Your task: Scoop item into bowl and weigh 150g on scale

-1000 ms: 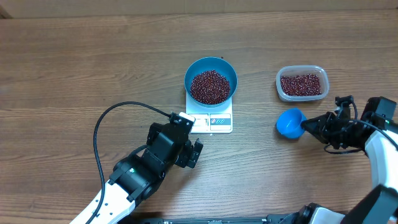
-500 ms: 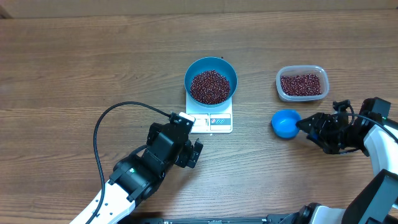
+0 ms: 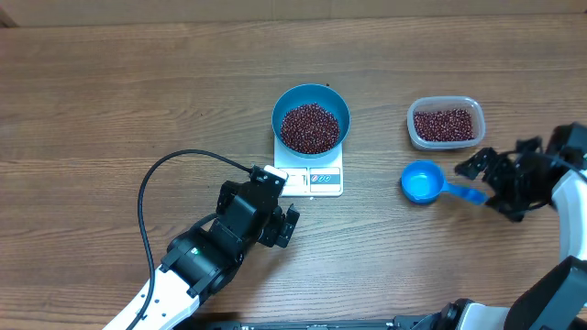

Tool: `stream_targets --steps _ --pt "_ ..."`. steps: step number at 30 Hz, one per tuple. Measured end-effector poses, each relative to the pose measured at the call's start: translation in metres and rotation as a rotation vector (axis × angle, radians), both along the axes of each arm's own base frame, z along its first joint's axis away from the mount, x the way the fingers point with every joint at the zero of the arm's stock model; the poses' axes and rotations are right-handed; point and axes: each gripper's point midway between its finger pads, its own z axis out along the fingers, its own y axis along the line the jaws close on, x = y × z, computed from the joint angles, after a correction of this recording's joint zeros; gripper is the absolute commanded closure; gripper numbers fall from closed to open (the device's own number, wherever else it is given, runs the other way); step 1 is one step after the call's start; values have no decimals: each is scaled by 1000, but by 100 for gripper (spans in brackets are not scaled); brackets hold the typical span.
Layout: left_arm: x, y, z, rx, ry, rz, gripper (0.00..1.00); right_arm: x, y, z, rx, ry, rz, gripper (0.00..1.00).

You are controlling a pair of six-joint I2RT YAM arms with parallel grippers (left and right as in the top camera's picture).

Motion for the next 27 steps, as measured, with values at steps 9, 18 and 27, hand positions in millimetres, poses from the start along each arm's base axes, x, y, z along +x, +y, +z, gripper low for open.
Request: stream_targets --steps 9,18,27 --pt "0 0 0 0 0 0 0 22 -13 66 -54 -81 -6 0" --pt "0 0 0 0 0 0 0 20 0 100 -84 -151 56 0" --pt "0 0 0 0 0 0 0 22 65 173 -178 -398 343 0"
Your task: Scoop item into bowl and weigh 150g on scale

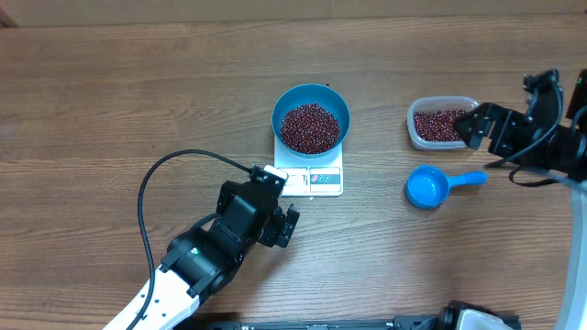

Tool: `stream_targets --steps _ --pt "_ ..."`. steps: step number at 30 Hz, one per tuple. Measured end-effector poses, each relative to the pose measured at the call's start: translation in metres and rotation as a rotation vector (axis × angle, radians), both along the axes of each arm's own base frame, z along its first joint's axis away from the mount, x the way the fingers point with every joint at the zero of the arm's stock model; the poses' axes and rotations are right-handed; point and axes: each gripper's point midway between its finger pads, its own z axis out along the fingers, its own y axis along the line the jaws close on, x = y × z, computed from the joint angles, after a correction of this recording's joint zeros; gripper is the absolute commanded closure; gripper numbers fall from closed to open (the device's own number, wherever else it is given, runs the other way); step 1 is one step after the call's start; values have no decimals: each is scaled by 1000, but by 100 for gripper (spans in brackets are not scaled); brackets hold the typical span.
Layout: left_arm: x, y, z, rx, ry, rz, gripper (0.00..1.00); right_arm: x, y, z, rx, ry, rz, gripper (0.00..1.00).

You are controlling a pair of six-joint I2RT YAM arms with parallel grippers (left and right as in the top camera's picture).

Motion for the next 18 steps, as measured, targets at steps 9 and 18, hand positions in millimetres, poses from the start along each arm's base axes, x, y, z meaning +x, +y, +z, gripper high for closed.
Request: stream_targets --steps 9,18 --pt "0 0 0 0 0 0 0 -48 83 40 -57 -148 334 0" --pt "0 0 0 0 0 0 0 -82 103 36 -16 -78 406 0"
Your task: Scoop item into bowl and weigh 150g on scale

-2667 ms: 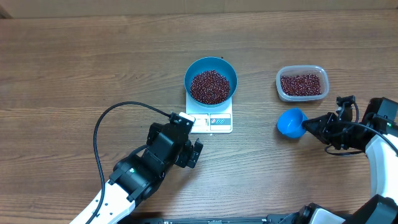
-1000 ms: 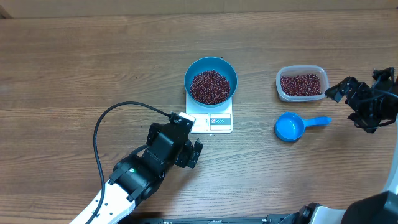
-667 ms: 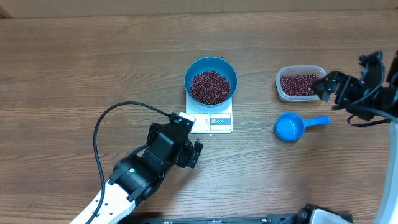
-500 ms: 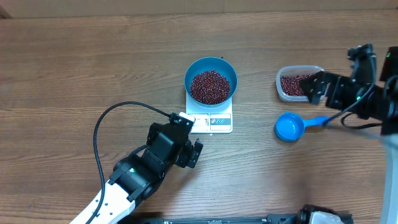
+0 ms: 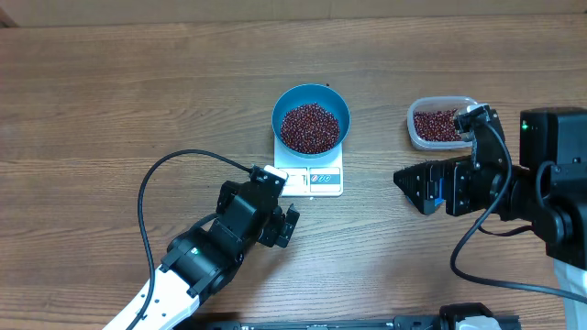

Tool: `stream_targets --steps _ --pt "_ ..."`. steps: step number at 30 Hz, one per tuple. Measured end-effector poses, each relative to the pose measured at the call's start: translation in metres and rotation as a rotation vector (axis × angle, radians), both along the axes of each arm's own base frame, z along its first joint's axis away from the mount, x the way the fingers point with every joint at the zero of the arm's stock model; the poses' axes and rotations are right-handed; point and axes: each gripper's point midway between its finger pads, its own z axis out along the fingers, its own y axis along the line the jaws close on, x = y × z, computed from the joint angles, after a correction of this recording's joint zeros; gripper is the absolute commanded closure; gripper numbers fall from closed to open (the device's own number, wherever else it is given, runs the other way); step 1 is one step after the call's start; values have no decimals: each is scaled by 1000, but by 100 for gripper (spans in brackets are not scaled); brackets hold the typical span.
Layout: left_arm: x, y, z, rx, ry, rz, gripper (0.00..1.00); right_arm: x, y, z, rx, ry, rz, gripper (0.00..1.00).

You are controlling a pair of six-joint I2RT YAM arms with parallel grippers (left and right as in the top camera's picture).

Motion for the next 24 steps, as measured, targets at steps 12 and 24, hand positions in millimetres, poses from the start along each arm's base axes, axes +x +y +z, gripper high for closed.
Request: stream_targets --steps 12,24 --pt "0 0 0 0 0 0 0 24 2 9 -34 -127 64 0" --pt "0 0 -1 2 1 1 0 54 -15 1 -149 -700 5 0"
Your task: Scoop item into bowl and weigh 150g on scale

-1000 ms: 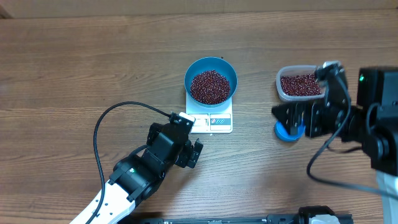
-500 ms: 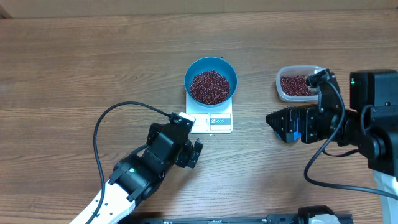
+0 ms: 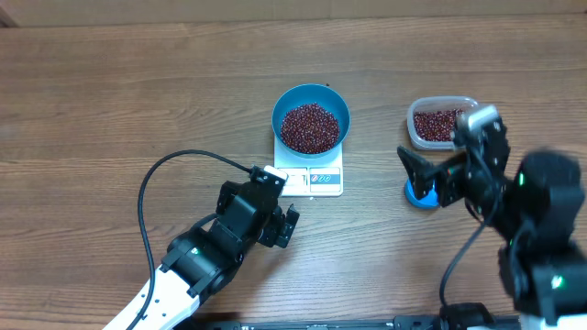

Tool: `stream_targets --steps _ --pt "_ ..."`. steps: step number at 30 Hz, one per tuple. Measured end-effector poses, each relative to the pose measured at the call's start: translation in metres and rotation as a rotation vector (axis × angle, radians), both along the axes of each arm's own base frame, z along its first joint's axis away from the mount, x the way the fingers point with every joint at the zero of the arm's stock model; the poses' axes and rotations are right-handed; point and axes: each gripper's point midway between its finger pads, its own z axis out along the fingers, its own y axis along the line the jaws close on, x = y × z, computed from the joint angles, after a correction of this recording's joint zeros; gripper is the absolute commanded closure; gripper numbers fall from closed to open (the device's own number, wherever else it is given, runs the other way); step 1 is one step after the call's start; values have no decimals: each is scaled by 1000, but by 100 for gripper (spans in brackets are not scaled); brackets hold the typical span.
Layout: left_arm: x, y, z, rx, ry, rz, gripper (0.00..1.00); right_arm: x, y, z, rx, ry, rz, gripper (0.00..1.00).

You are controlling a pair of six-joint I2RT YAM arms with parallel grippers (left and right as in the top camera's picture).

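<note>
A blue bowl [image 3: 311, 125] filled with red beans stands on the white scale [image 3: 312, 180] at the table's middle. To the right, a clear tub [image 3: 442, 124] holds more beans. Only a sliver of the blue scoop [image 3: 419, 196] shows on the table, under my right gripper [image 3: 413, 174]. That gripper points left over the scoop, and its jaws look open. My left gripper [image 3: 267, 183] rests just left of the scale's front corner, and its fingers cannot be made out.
A black cable [image 3: 156, 179] loops over the table from the left arm. The right arm's body [image 3: 537, 211] fills the lower right. Bare wood lies behind the bowl and at the far left.
My right arm has shifted a little; its gripper now sits slightly higher in the view, over the scoop, and a sliver of the scoop's blue cup shows. The left arm has not moved.
My right gripper was open at the scoop's handle, the scoop lying empty on the table. Then it stood by the bean tub, away from the scoop. After that it pointed left across the scoop, covering it, and now it hovers over the cup end.
</note>
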Motion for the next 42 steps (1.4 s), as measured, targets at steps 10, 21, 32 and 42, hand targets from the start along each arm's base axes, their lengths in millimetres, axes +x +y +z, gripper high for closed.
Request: stream_targets --steps 10,21,32,42 --pt "0 0 0 0 0 0 1 -26 -28 -49 -9 -320 -140 0" --pt "0 0 0 0 1 -1 0 -37 -34 -121 -16 -304 -167 0" --pt "0 0 0 0 0 0 0 -37 -34 -148 -15 -294 -164 0" --pt "0 0 0 0 0 0 0 -37 -34 -144 -11 -311 -164 0"
